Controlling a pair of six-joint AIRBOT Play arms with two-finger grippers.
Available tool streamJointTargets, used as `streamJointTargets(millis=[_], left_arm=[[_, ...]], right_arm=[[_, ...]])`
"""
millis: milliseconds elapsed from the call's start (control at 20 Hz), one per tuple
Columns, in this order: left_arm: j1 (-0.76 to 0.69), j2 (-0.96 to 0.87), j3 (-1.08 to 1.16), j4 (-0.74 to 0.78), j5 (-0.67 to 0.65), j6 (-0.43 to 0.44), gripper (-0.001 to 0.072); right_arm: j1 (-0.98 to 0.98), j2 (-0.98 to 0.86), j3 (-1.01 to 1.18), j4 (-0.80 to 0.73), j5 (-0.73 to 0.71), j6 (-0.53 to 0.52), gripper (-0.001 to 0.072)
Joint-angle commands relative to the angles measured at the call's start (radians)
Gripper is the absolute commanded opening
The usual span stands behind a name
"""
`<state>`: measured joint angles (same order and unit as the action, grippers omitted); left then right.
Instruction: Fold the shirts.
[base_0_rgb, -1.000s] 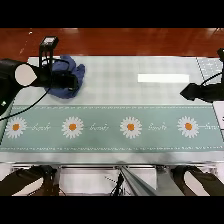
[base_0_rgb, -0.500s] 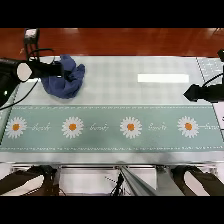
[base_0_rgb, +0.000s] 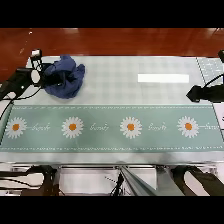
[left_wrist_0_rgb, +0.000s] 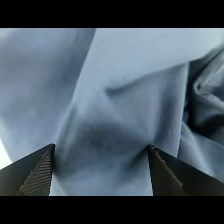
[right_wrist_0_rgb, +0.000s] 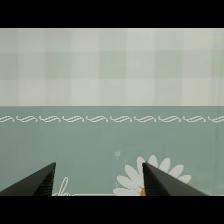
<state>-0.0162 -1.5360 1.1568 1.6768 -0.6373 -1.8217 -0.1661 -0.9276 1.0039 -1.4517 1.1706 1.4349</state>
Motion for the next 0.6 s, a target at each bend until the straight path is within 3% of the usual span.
streamJointTargets(millis=[0,50,100,400,550], left_arm=[[0.002,-0.043,0.003,-0.01,0.025,-0.002,0.048],[0.002,-0.041,0.01,-0.01,0.023,-0.001,0.0161],[0.003,-0.037,0.026,-0.01,0.011,-0.001,0.0021],[-0.013,0.085,0.364,-0.013,-0.264,0.003,0.0019],[-0.08,0.242,0.55,-0.014,-0.291,0.003,0.0019]], right_arm=[[0.001,0.0,0.0,-0.002,0.0,0.001,0.0596],[0.001,0.0,0.0,-0.002,0.0,0.001,0.0596],[0.001,0.0,0.0,-0.002,0.0,0.001,0.0596],[0.001,0.0,0.0,-0.002,0.005,-0.027,0.0596],[0.001,0.001,0.0,-0.001,0.055,-0.027,0.0591]])
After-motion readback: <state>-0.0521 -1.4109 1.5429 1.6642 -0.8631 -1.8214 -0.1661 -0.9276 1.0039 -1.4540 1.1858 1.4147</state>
